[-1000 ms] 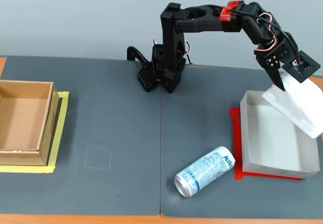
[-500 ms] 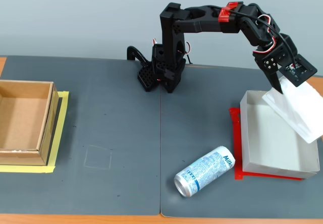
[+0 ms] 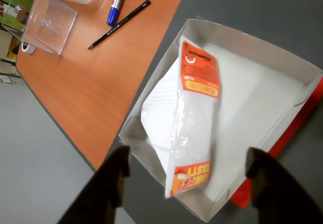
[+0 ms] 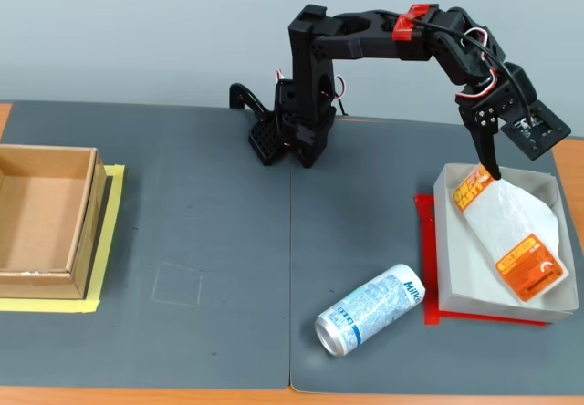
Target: Pick the sandwich and put it in the gray box
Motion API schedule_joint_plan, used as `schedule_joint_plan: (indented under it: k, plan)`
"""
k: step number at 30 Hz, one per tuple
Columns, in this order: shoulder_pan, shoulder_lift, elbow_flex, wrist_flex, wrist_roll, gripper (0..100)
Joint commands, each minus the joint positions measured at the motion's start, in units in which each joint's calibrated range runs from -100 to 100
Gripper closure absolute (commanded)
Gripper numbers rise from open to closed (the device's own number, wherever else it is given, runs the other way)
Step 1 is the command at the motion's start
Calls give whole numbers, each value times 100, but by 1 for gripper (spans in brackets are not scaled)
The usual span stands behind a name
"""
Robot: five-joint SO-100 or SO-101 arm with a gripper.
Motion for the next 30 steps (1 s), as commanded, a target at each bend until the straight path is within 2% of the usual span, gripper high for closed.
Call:
schedule_joint_plan:
  k: [1, 9, 19, 26, 30]
  plan:
    - [196, -154, -25, -3, 48, 74]
    - [979, -824, 283, 822, 345, 75]
    - [2800, -2494, 2155, 865, 996, 98]
    - [3822, -3393, 3241, 822, 1293, 98]
    - [4784, -3969, 4037, 822, 1314, 98]
